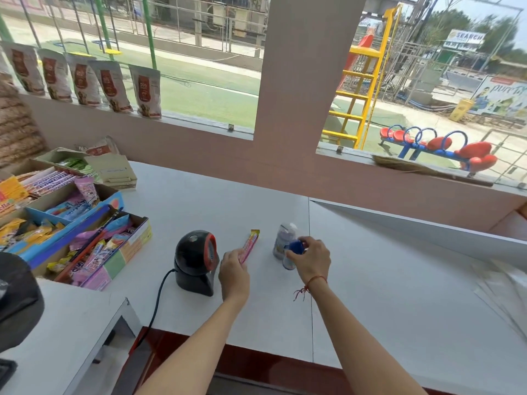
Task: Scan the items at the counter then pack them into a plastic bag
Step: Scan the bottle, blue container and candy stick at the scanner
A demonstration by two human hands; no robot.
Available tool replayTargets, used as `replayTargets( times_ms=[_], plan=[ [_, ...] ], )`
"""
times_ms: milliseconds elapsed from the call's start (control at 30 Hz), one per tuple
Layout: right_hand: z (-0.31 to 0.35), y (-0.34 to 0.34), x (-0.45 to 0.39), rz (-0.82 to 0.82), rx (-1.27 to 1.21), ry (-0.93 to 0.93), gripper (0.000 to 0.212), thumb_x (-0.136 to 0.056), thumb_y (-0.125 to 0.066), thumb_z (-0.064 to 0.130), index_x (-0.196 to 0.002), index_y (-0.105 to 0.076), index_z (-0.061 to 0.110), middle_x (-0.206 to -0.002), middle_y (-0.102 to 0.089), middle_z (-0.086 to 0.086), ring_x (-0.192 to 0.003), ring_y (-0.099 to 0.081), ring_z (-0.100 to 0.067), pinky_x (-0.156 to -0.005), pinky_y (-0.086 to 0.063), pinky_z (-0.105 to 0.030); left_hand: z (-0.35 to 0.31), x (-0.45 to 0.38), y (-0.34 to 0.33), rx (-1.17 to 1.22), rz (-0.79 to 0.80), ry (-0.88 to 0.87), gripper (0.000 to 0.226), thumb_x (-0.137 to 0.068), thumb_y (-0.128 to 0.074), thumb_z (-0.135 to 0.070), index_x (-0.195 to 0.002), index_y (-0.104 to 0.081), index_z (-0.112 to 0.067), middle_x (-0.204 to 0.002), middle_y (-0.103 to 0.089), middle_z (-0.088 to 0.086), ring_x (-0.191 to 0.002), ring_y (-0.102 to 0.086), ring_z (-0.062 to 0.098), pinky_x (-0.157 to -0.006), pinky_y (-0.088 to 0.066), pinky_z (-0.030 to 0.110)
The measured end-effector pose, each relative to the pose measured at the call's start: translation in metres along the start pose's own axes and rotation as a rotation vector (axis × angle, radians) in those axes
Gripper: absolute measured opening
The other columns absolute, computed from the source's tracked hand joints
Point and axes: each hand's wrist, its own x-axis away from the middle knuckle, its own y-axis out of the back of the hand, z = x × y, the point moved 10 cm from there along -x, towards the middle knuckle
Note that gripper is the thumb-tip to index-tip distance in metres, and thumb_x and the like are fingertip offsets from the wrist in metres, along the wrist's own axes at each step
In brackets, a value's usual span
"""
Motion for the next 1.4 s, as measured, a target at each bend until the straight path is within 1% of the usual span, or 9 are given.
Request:
replayTargets(
  times_ms=[167,300,433,500,633,867,1100,1300,1400],
  plan=[
    [-0.022,-0.015,-0.019,0.059,0.052,0.004,0.045,-0.08,-0.075,0.025,-0.12,-0.06,0.012,-0.117,-0.06,-0.013,-0.102,-0.06,-0.028,-0.088,-0.049,-0.033,0.009,-0.023,-0.025,-0.409,0.09,-0.057,0.046,-0.09,-0.059,-0.018,-0.131,-0.045,-0.002,-0.131,-0.051,0.017,-0.119,-0.045,0.03,-0.099,-0.039,0.034],
    [-0.016,-0.006,-0.011,-0.016,0.027,0.105,0.062,-0.077,-0.079,0.027,-0.13,-0.052,0.01,-0.126,-0.052,-0.01,-0.111,-0.053,-0.025,-0.093,-0.049,-0.034,0.009,-0.038,-0.039,-0.609,0.171,-0.094,0.028,-0.094,-0.051,-0.019,-0.118,-0.054,-0.005,-0.119,-0.058,0.014,-0.111,-0.051,0.03,-0.09,-0.043,0.033],
    [0.011,0.007,0.036,-0.262,-0.027,0.381,0.02,-0.083,-0.072,0.013,-0.101,-0.064,0.01,-0.097,-0.06,-0.008,-0.088,-0.054,-0.023,-0.073,-0.056,-0.036,0.028,-0.025,-0.034,-0.082,0.155,0.162,0.019,-0.093,-0.052,-0.015,-0.092,-0.067,-0.004,-0.085,-0.067,0.014,-0.085,-0.061,0.033,-0.067,-0.04,0.034],
    [0.014,-0.014,0.047,-0.15,-0.111,0.344,0.01,-0.087,-0.069,0.014,-0.095,-0.067,0.01,-0.092,-0.064,-0.005,-0.085,-0.056,-0.021,-0.073,-0.055,-0.036,0.036,-0.001,-0.038,0.221,0.224,0.204,0.018,-0.093,-0.055,-0.014,-0.095,-0.07,-0.006,-0.08,-0.068,0.008,-0.079,-0.063,0.025,-0.067,-0.046,0.032],
    [0.011,-0.059,0.047,0.209,-0.434,-0.049,0.035,-0.089,-0.067,0.028,-0.115,-0.065,0.005,-0.115,-0.066,-0.007,-0.105,-0.06,-0.023,-0.097,-0.051,-0.037,0.047,0.039,-0.035,0.717,0.334,0.258,0.017,-0.092,-0.057,-0.008,-0.102,-0.069,-0.013,-0.087,-0.074,-0.002,-0.081,-0.069,0.01,-0.075,-0.055,0.019],
    [0.068,-0.084,0.069,0.371,-0.544,0.041,0.026,-0.086,-0.07,0.012,-0.11,-0.071,0.003,-0.106,-0.074,-0.011,-0.089,-0.067,-0.01,-0.072,-0.051,-0.002,0.059,0.057,-0.01,1.125,0.305,0.38,0.02,-0.093,-0.049,0.0,-0.104,-0.065,-0.001,-0.087,-0.075,0.004,-0.084,-0.07,0.014,-0.072,-0.058,0.017],
    [0.035,-0.085,0.053,0.279,-0.453,-0.116,0.03,-0.089,-0.064,0.015,-0.118,-0.064,0.005,-0.106,-0.073,-0.019,-0.095,-0.07,-0.032,-0.088,-0.056,-0.05,0.051,0.047,-0.013,0.858,0.308,0.334,0.023,-0.086,-0.063,-0.004,-0.109,-0.066,0.0,-0.099,-0.071,0.014,-0.088,-0.067,0.024,-0.08,-0.059,0.026],
    [0.022,-0.104,0.034,0.386,-0.259,-0.061,0.041,-0.087,-0.062,0.004,-0.128,-0.06,0.009,-0.127,-0.064,-0.007,-0.104,-0.064,-0.019,-0.095,-0.047,-0.022,0.03,0.023,-0.018,0.327,0.146,0.267,0.022,-0.081,-0.071,-0.009,-0.103,-0.073,-0.008,-0.097,-0.075,0.009,-0.086,-0.068,0.018,-0.075,-0.049,0.025],
    [0.021,-0.108,0.017,0.374,-0.127,-0.006,0.029,-0.092,-0.055,0.003,-0.119,-0.065,0.003,-0.126,-0.062,-0.009,-0.115,-0.06,-0.025,-0.098,-0.044,-0.027,0.012,0.009,-0.036,0.158,0.208,0.204,0.016,-0.087,-0.06,-0.006,-0.096,-0.073,-0.008,-0.095,-0.075,0.009,-0.087,-0.066,0.024,-0.074,-0.049,0.034]
  ],
)
